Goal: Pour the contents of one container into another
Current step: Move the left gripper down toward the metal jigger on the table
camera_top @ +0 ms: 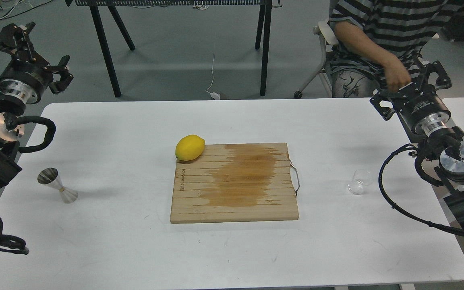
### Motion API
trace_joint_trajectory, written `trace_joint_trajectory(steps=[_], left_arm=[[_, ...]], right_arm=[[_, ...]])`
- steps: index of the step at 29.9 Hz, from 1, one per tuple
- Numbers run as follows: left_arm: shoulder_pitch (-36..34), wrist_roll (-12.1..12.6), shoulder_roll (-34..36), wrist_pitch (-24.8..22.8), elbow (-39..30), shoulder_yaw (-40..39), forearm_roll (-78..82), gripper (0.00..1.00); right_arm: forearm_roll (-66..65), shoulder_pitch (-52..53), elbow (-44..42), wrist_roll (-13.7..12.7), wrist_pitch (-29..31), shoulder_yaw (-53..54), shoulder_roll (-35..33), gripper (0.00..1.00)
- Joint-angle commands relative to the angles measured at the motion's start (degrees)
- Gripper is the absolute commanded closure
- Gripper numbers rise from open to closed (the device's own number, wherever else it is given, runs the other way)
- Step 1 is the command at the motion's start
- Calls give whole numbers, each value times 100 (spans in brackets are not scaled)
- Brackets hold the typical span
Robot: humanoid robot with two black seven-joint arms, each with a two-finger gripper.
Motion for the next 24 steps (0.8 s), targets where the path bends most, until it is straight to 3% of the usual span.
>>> trace_joint_trajectory(steps=[1,20,24], left_arm=[[-29,5,10,0,9,6,0,0],[-266,84,141,0,-105,32,44,0],[-363,67,483,0,-210,602,596,0]], right_arm=[[0,0,1,2,0,0,0,1],[0,18,9,37,0,-9,-26,1],[0,18,1,37,9,-17,-35,1]])
